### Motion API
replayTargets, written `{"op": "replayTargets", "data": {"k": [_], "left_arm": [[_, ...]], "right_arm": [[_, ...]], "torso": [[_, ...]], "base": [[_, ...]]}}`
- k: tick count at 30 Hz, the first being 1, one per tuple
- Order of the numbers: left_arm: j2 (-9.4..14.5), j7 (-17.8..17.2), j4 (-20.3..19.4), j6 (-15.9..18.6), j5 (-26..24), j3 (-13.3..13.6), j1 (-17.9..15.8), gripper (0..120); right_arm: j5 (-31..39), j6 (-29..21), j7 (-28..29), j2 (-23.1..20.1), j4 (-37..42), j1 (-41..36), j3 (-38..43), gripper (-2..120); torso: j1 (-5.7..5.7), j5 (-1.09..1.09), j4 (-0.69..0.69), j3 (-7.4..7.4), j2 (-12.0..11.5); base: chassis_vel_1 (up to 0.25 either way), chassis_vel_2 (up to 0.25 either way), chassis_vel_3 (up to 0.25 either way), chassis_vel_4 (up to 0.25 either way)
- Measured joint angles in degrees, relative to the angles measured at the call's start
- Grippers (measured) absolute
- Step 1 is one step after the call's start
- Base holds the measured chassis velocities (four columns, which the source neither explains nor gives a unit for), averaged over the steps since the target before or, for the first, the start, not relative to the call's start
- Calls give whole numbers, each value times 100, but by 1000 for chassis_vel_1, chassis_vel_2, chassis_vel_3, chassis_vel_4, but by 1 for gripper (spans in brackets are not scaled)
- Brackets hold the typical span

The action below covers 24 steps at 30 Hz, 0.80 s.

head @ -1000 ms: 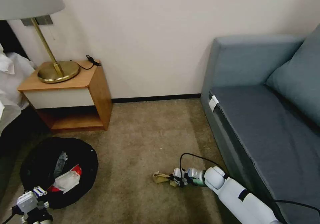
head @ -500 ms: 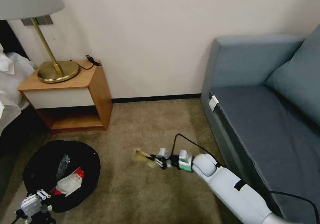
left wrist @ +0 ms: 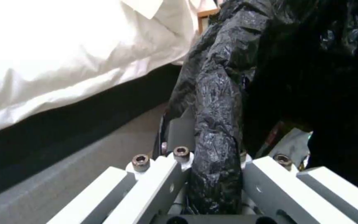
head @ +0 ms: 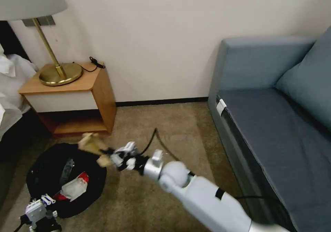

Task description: Pick up the trash bin, then pick up the garbage on the floor and place it into the trash bin.

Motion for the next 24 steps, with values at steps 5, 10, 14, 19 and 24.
{"op": "replayTargets", "data": {"k": [5, 10, 14, 19, 24], "left_arm": [[-50, -5, -75, -3, 100, 39, 33, 2], [-67, -7, -172, -5, 145, 54, 65, 2], [-78, -7, -259, -2, 148, 61, 84, 2], [-110, -7, -303, -5, 147, 75, 140, 2], [-129, -7, -362, -23, 140, 85, 196, 2]], "right_arm": [[-171, 73, -2, 177, -231, -74, -254, 1], [-307, 155, 12, 374, -653, 1, -328, 1], [-451, 227, 37, 628, -1106, 107, -368, 1], [-621, 364, 162, 1023, -1701, 281, -362, 1], [-701, 416, 340, 1182, -1973, 441, -404, 1]], "torso": [[0, 0, 0, 0, 0], [0, 0, 0, 0, 0], [0, 0, -1, 0, 0], [0, 0, 0, 0, 0], [0, 0, 0, 0, 0]], "base": [[0, 0, 0, 0], [0, 0, 0, 0], [0, 0, 0, 0], [0, 0, 0, 0], [0, 0, 0, 0]]}}
